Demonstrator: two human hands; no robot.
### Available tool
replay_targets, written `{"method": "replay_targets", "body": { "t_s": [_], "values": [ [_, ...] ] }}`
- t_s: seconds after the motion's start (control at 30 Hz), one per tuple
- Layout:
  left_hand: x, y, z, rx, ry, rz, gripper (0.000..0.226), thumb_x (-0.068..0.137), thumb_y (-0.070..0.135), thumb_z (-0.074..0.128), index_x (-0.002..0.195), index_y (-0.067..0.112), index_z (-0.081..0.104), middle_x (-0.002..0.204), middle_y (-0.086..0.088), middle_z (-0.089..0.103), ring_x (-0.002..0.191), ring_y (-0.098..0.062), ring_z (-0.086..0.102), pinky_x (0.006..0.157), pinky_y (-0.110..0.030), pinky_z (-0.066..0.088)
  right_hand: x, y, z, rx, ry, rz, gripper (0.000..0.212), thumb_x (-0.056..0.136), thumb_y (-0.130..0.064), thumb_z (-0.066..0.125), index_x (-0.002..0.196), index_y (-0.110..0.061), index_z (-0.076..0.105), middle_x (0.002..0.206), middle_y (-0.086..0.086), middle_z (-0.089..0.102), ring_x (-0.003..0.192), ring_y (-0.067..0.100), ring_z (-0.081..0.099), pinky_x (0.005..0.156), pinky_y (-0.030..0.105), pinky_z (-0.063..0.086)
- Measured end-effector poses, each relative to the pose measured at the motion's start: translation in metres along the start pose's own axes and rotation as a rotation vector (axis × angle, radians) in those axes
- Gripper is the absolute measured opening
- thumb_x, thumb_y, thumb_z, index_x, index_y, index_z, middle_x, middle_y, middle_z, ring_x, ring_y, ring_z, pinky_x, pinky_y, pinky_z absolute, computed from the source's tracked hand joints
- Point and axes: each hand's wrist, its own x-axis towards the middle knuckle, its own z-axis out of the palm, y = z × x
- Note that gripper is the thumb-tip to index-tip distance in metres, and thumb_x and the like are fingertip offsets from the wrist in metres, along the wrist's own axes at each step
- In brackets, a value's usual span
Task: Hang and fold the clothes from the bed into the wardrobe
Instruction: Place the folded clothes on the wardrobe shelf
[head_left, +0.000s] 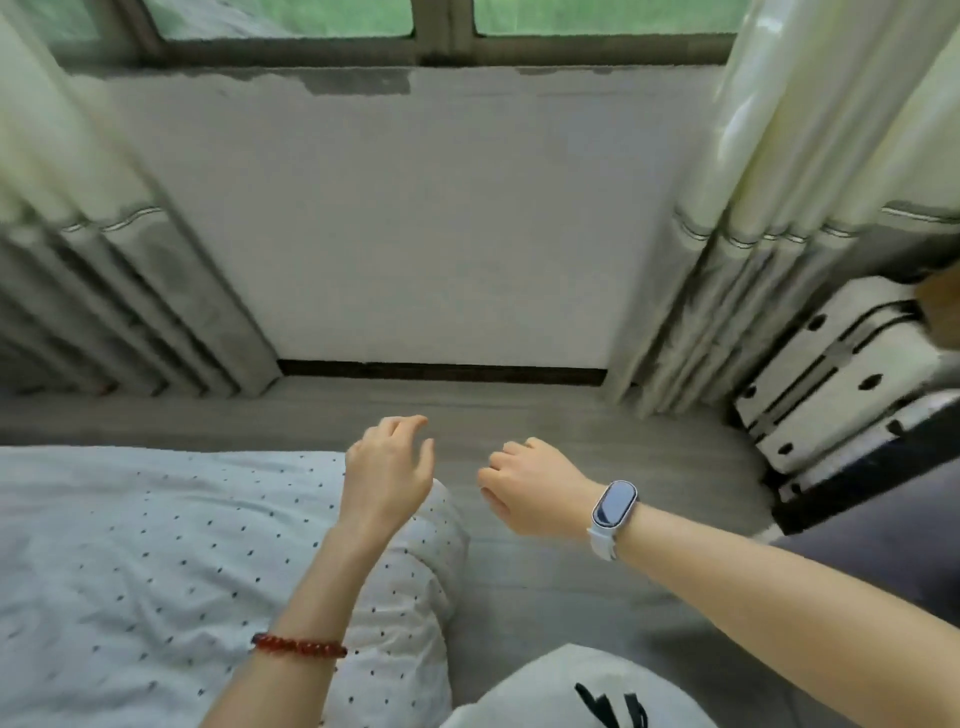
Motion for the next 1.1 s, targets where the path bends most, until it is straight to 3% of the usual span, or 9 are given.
{"method": "replay_targets", "body": {
  "t_s": [0.13, 0.2, 0.27, 0.37, 0.57, 0.73, 0.8, 0.93, 1.1],
  "values": [
    [0.01, -0.057, -0.011, -0.041, 0.035, -0.171, 0.037, 0.095, 0.025, 0.047, 0.13, 0.015, 0.052, 0.132, -0.002, 0.053, 0.121, -0.021, 0.047, 0.101, -0.037, 0.033, 0.066, -0.008, -0.005, 0.025, 0.011, -0.107, 0.023, 0.059, -0.028, 0.081, 0.058, -0.019, 0.06, 0.054, -0.004, 0.055, 0.048, 0.018, 0.054, 0.049, 0.02, 0.025],
    [0.016, -0.09, -0.011, -0.061, 0.042, -0.28, 0.037, 0.095, 0.025, 0.047, 0.13, 0.014, 0.052, 0.132, -0.004, 0.053, 0.122, -0.022, 0.047, 0.101, -0.038, 0.034, 0.109, -0.009, 0.003, 0.07, -0.03, -0.216, 0.013, 0.084, -0.023, 0.061, 0.086, -0.011, 0.064, 0.08, 0.006, 0.063, 0.073, 0.027, 0.061, 0.06, 0.028, 0.03],
    [0.022, -0.12, -0.008, -0.096, 0.062, -0.409, 0.037, 0.096, 0.024, 0.045, 0.13, 0.013, 0.052, 0.133, -0.004, 0.053, 0.123, -0.022, 0.046, 0.102, -0.038, 0.034, 0.157, -0.008, 0.013, 0.05, -0.071, -0.291, 0.028, 0.097, -0.024, 0.036, 0.111, -0.011, 0.056, 0.106, 0.007, 0.058, 0.099, 0.029, 0.054, 0.073, 0.032, 0.033],
    [0.04, -0.164, -0.004, -0.135, 0.089, -0.606, 0.038, 0.097, 0.025, 0.043, 0.132, 0.015, 0.049, 0.136, -0.004, 0.049, 0.125, -0.022, 0.044, 0.102, -0.037, 0.034, 0.235, -0.007, 0.018, 0.099, -0.127, -0.345, 0.032, 0.099, -0.025, 0.029, 0.12, -0.015, 0.052, 0.113, 0.004, 0.056, 0.106, 0.026, 0.051, 0.081, 0.032, 0.036],
    [0.139, -0.249, 0.022, -0.194, 0.126, -1.039, 0.039, 0.097, 0.028, 0.042, 0.133, 0.015, 0.047, 0.138, -0.007, 0.046, 0.123, -0.026, 0.044, 0.1, -0.038, 0.037, 0.428, 0.015, 0.054, 0.223, -0.195, -0.49, 0.032, 0.099, -0.022, 0.029, 0.122, -0.016, 0.05, 0.113, 0.005, 0.057, 0.107, 0.027, 0.051, 0.079, 0.032, 0.037],
    [0.31, -0.283, 0.014, -0.219, 0.104, -1.015, 0.039, 0.098, 0.03, 0.041, 0.133, 0.016, 0.047, 0.138, -0.006, 0.046, 0.124, -0.025, 0.044, 0.101, -0.036, 0.036, 0.58, 0.084, 0.064, 0.313, -0.248, -0.415, 0.027, 0.097, -0.021, 0.032, 0.106, -0.01, 0.054, 0.102, 0.008, 0.058, 0.099, 0.031, 0.053, 0.076, 0.035, 0.043],
    [0.339, -0.292, -0.001, -0.222, 0.149, -0.999, 0.037, 0.097, 0.029, 0.042, 0.132, 0.017, 0.048, 0.137, -0.004, 0.047, 0.123, -0.025, 0.045, 0.102, -0.038, 0.035, 0.614, 0.091, 0.06, 0.34, -0.283, -0.387, 0.023, 0.097, -0.021, 0.032, 0.093, -0.009, 0.051, 0.093, 0.008, 0.057, 0.093, 0.032, 0.054, 0.07, 0.035, 0.042],
    [0.325, -0.336, -0.048, -0.248, 0.287, -1.166, 0.035, 0.096, 0.028, 0.044, 0.129, 0.016, 0.052, 0.131, -0.005, 0.051, 0.118, -0.023, 0.049, 0.099, -0.035, 0.039, 0.684, 0.034, 0.035, 0.392, -0.382, -0.465, 0.019, 0.096, -0.018, 0.033, 0.089, -0.009, 0.049, 0.095, 0.012, 0.056, 0.09, 0.033, 0.053, 0.07, 0.035, 0.04],
    [0.238, -0.381, -0.105, -0.235, 0.538, -1.482, 0.034, 0.095, 0.024, 0.048, 0.126, 0.011, 0.055, 0.129, -0.008, 0.055, 0.116, -0.023, 0.052, 0.095, -0.032, 0.039, 0.719, -0.095, -0.008, 0.419, -0.484, -0.757, 0.018, 0.094, -0.015, 0.035, 0.076, -0.014, 0.041, 0.087, 0.008, 0.053, 0.083, 0.033, 0.051, 0.067, 0.036, 0.039]
  ]
}}
